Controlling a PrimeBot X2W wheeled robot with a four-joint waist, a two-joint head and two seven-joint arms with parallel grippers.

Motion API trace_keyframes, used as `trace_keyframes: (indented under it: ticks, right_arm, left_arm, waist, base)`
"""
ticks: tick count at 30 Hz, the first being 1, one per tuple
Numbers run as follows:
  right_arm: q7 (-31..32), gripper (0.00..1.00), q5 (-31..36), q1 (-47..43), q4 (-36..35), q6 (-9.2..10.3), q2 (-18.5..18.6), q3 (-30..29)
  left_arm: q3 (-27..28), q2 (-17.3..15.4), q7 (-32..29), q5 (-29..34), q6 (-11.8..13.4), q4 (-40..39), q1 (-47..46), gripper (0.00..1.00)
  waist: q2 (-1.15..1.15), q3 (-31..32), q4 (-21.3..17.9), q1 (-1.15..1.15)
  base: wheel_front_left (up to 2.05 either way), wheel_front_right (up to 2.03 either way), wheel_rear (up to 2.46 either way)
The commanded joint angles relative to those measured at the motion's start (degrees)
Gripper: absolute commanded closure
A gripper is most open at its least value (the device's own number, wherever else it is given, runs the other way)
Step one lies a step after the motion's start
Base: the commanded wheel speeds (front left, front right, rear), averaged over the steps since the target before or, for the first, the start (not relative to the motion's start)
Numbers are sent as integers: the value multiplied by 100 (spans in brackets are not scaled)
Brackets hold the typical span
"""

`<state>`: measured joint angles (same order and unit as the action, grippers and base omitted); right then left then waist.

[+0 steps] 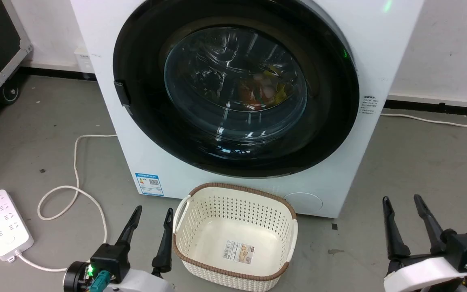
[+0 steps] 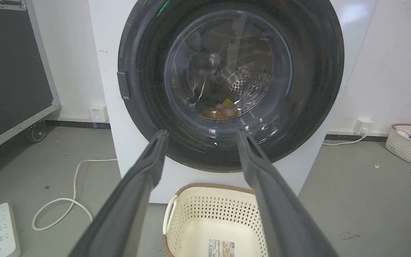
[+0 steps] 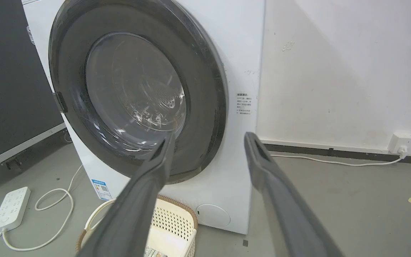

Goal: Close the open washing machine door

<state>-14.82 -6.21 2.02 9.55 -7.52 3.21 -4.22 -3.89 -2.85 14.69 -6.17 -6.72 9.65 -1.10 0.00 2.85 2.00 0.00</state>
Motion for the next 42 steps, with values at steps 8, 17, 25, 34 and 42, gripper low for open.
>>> trace_keyframes:
  ticks: [8, 17, 25, 34, 42]
  right_arm:
    - [-18, 0, -52, -82, 131, 3, -33, 95]
    - [82, 100, -8, -31, 67, -1, -5, 103]
    - [176, 100, 34, -42, -2, -1, -7, 124]
    - [270, 100, 76, -54, -71, 0, -9, 146]
    - [364, 100, 119, -65, -140, 0, -11, 167]
  left_arm:
    - [31, -13, 30, 53, -52, 21, 16, 0]
    - [38, 1, -77, 70, 2, -22, 5, 100]
    - [62, 1, -171, 107, 47, -85, 12, 100]
    - [86, 0, -265, 143, 92, -149, 19, 100]
    - [109, 0, -358, 180, 137, -212, 26, 100]
  waist:
    - [0, -21, -55, 0]
    - [0, -35, -65, 1]
    - [0, -52, -74, 1]
    - [0, -69, -83, 1]
    - [0, -86, -92, 1]
  base:
    - [0, 0, 0]
    - [0, 0, 0]
    - [0, 0, 0]
    - [0, 0, 0]
    - [0, 0, 0]
